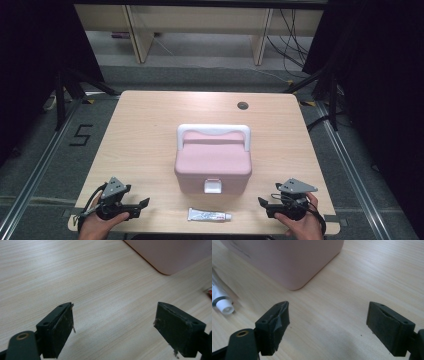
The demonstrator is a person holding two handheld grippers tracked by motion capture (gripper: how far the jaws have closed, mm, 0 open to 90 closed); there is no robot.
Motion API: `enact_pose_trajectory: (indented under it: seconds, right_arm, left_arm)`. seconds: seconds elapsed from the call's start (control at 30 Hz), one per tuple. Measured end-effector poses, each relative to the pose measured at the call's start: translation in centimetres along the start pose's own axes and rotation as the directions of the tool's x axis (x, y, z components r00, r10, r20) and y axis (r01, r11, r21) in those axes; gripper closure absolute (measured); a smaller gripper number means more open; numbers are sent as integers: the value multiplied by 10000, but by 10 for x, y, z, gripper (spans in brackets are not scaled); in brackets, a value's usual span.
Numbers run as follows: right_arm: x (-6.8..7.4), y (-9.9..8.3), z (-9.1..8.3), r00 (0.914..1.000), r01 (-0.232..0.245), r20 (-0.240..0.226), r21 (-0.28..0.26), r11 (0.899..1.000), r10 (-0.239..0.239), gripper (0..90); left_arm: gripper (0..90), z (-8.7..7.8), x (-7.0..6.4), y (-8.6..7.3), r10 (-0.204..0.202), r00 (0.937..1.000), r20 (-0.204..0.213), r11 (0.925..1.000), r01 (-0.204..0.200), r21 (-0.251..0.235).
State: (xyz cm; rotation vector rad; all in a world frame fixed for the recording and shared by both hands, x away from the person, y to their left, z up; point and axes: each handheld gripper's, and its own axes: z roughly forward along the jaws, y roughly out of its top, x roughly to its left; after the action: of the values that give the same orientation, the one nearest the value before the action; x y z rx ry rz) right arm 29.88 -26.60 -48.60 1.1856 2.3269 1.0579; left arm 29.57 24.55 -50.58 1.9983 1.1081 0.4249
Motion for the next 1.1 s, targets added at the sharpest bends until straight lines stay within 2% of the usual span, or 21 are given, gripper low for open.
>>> enact_pose_trajectory:
  seconds: [0.07,0.1,0.17,0.2,0.23,0.3,0.33,0.37,0.5,0.53,0.63,0.67,0.73,0.77,0.83,0.87,0.9,0.93,0.97,1.0,1.1]
  right_arm:
    - [1,1,0,9996,224,-185,136,9997,-221,197]
    - [3,1,-1,9987,493,157,-15,9988,-493,198]
    - [8,3,-3,9992,391,114,44,9992,-391,199]
    - [7,3,-2,9978,646,145,-52,9979,-646,199]
    - [9,5,-4,9982,591,57,1,9983,-591,199]
    - [12,7,-6,9962,866,-27,-35,9962,-866,208]
    - [15,10,-9,9931,1148,-245,-53,9934,-1149,269]
    - [15,10,-9,9931,1148,-245,-53,9934,-1149,269]
    - [27,16,-13,9837,1710,-551,-47,9853,-1710,312]
    - [28,17,-14,9805,1874,-584,-78,9822,-1876,321]
    - [37,20,-15,9683,2341,-880,-87,9722,-2339,365]
    - [42,21,-15,9618,2544,-1039,-39,9671,-2534,388]
    - [44,21,-15,9596,2608,-1107,34,9654,-2588,393]
    - [46,21,-15,9590,2626,-1134,89,9649,-2599,402]
    - [50,22,-14,9550,2686,-1328,97,9632,-2650,419]
    - [52,22,-14,9567,2627,-1334,123,9648,-2587,422]
    - [55,23,-14,9566,2581,-1456,221,9659,-2523,426]
    - [55,24,-13,9468,2880,-1537,124,9576,-2827,429]
    - [58,24,-12,9437,2952,-1617,171,9553,-2887,437]
    - [61,25,-11,9386,3048,-1761,208,9522,-2966,446]
    - [71,28,-9,9189,3494,-2050,270,9366,-3369,459]
  left_arm:
    - [147,0,0,0,-9,10000,-6,10000,9,-5]
    - [147,0,0,0,-2,10000,12,10000,2,-17]
    - [147,-1,0,1,-35,10000,-24,9999,35,132]
    - [147,-1,0,1,-97,9999,-35,9999,97,141]
    - [147,0,-1,1,-297,9996,-31,9995,297,-51]
    - [147,0,-1,1,-301,9995,-31,9995,301,-43]
    - [147,1,-2,1,-340,9994,-17,9994,340,-85]
    - [147,0,-2,1,-333,9994,-19,9994,332,-84]
    - [147,0,-1,1,-335,9994,-21,9994,334,-90]
    - [147,-1,1,1,-47,10000,-17,9999,47,119]
    - [147,0,-1,1,-337,9994,-19,9994,337,-80]
    - [147,-1,1,1,-51,10000,-16,9999,51,122]
    - [147,-1,1,1,-40,10000,-37,9999,41,160]
    - [147,0,-2,1,-300,9995,-33,9995,300,-53]
    - [147,0,-1,1,-332,9994,-2,9994,332,-104]
    - [147,-1,1,1,-22,10000,-6,9999,23,157]
    - [147,0,1,1,-64,10000,-20,10000,64,77]
    - [147,0,-1,1,-210,9998,-14,9998,210,35]
    - [147,0,-1,1,-299,9996,-16,9995,299,-34]
    - [147,-1,1,1,6,10000,8,9999,-6,144]
    - [147,0,1,1,-13,10000,29,9999,12,143]
